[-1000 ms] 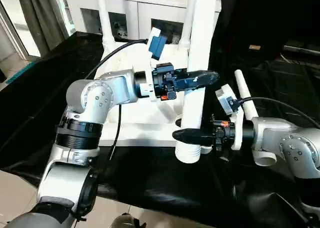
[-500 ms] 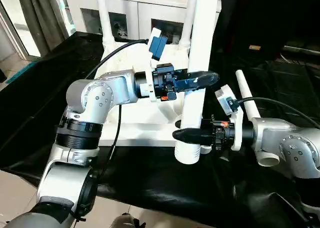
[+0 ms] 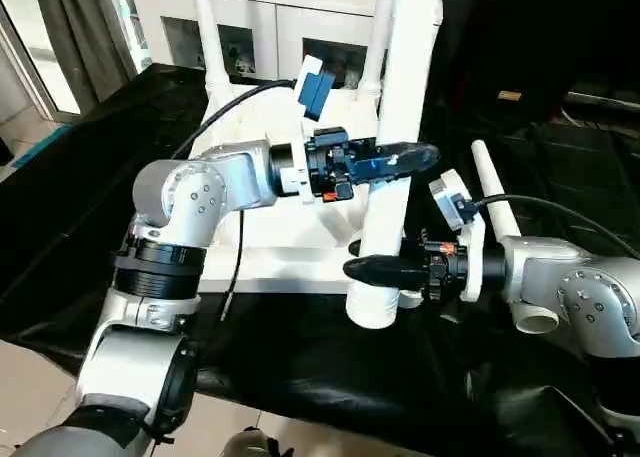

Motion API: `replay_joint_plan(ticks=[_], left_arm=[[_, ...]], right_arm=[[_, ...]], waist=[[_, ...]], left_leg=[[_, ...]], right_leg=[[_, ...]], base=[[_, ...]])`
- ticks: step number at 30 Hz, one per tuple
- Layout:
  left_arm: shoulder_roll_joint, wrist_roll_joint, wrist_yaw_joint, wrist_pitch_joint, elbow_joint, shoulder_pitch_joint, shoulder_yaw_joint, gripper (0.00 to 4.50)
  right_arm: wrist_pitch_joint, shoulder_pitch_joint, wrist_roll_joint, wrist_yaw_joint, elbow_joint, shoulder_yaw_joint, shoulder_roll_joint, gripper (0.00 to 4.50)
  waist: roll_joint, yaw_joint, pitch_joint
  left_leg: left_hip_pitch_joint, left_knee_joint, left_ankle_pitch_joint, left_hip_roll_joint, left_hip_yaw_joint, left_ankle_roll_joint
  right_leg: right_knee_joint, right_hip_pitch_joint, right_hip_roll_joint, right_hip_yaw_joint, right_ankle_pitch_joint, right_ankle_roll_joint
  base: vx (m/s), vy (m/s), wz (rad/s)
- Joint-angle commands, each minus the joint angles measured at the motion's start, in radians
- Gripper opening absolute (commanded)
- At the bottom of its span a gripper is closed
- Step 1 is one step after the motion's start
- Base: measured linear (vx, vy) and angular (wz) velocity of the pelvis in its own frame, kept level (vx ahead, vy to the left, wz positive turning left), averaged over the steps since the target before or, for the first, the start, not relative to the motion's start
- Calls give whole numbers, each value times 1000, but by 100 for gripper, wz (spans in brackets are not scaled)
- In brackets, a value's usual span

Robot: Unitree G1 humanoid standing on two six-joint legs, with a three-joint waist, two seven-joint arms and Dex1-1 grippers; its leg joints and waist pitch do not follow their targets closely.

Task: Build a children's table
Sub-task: Pick table leg

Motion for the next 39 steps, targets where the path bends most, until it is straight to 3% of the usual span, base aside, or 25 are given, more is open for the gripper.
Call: replay_joint_plan(ticks=[1,4,9,10,15,16,17,18,19,20,21,22,24,28,31,36,38,39], left_arm=[[-23,-20,10,-60,-17,-21,31,302],[-67,-38,40,-136,-18,-21,84,303],[-171,-153,163,-260,8,-60,268,303],[-180,-188,190,-279,22,-72,317,303],[-156,-167,189,-291,27,-63,324,303],[-130,-110,170,-297,18,-43,283,303],[-85,-2,128,-333,-3,-3,185,303],[-70,27,115,-343,-8,9,154,303],[27,207,21,-419,-44,91,-62,303],[62,266,-15,-451,-58,122,-143,303],[62,266,-15,-451,-58,122,-143,303],[106,340,-61,-502,-57,152,-242,303],[150,419,-98,-564,-31,173,-346,303],[175,500,-127,-630,40,181,-430,303],[174,571,-155,-702,129,190,-479,265],[175,600,-174,-718,157,192,-500,223],[181,637,-174,-762,209,181,-526,219],[182,660,-163,-785,242,173,-536,194]], right_arm=[[-3,-4,1,-19,9,-16,2,193],[-13,-2,3,-31,11,-28,16,193],[-53,-1,18,-86,16,-92,66,193],[-73,1,13,-117,20,-115,80,193],[-127,6,-36,-194,38,-146,95,192],[-165,8,-84,-236,49,-147,95,192],[-216,11,-150,-294,66,-144,96,192],[-230,11,-172,-311,71,-139,94,192],[-330,13,-327,-426,110,-96,70,192],[-369,14,-387,-470,127,-77,58,192],[-369,14,-387,-470,127,-77,58,192],[-405,16,-426,-501,138,-67,54,191],[-430,22,-441,-528,137,-70,64,191],[-445,36,-455,-544,121,-66,73,191],[-460,66,-468,-558,100,-63,88,191],[-466,91,-473,-567,85,-62,97,191],[-475,108,-478,-571,76,-61,106,191],[-479,112,-480,-572,75,-61,109,191]], waist=[[-16,4,-89],[-16,4,-90],[-18,8,-90],[-14,7,-89],[-13,5,-88],[-12,4,-88],[-8,3,-85],[-8,-3,-85],[-4,-1,-83],[-3,-1,-84],[-3,-8,-86],[4,-8,-83],[0,-12,-82],[-4,-23,-80],[-3,-26,-80],[1,-39,-77],[9,-41,-74],[6,-43,-73]], left_leg=[[26,-64,-133,56,-30,-12],[26,-64,-136,57,-30,-11],[26,-61,-146,54,-30,-4],[24,-61,-144,54,-30,-6],[28,-65,-151,53,-31,-18],[28,-67,-147,56,-33,-18],[28,-71,-148,57,-35,-23],[32,-74,-157,58,-33,-39],[34,-78,-160,60,-36,-57],[34,-83,-158,63,-42,-71],[41,-79,-170,56,-31,-90],[45,-78,-190,55,-28,-94],[35,-84,-209,56,-34,-82],[33,-81,-204,54,-30,-57],[32,-80,-204,54,-31,-46],[34,-84,-236,57,-33,-46],[36,-84,-256,57,-34,-48],[35,-83,-265,55,-33,-47]], right_leg=[[-77,51,-85,48,-223,-183],[-75,51,-85,48,-215,-186],[-78,52,-85,46,-216,-196],[-76,52,-84,45,-215,-196],[-79,47,-79,46,-240,-163],[-80,47,-81,46,-241,-155],[-84,41,-80,47,-255,-136],[-80,40,-75,49,-263,-116],[-87,34,-77,50,-282,-91],[-86,34,-81,49,-295,-73],[-81,31,-74,52,-290,-73],[-83,28,-75,55,-288,-84],[-83,38,-77,55,-270,-97],[-79,42,-77,55,-218,-133],[-80,44,-80,55,-226,-139],[-82,42,-80,53,-238,-165],[-85,39,-81,54,-256,-168],[-88,39,-79,54,-268,-160]], base=[[0,0,0],[0,0,0],[0,0,0],[0,0,0],[0,0,0],[0,0,0],[0,0,0],[0,0,0],[0,0,0],[0,0,0],[0,0,0],[0,0,0],[0,0,0],[0,0,0],[0,0,0],[0,0,0],[0,0,0],[0,0,0]])
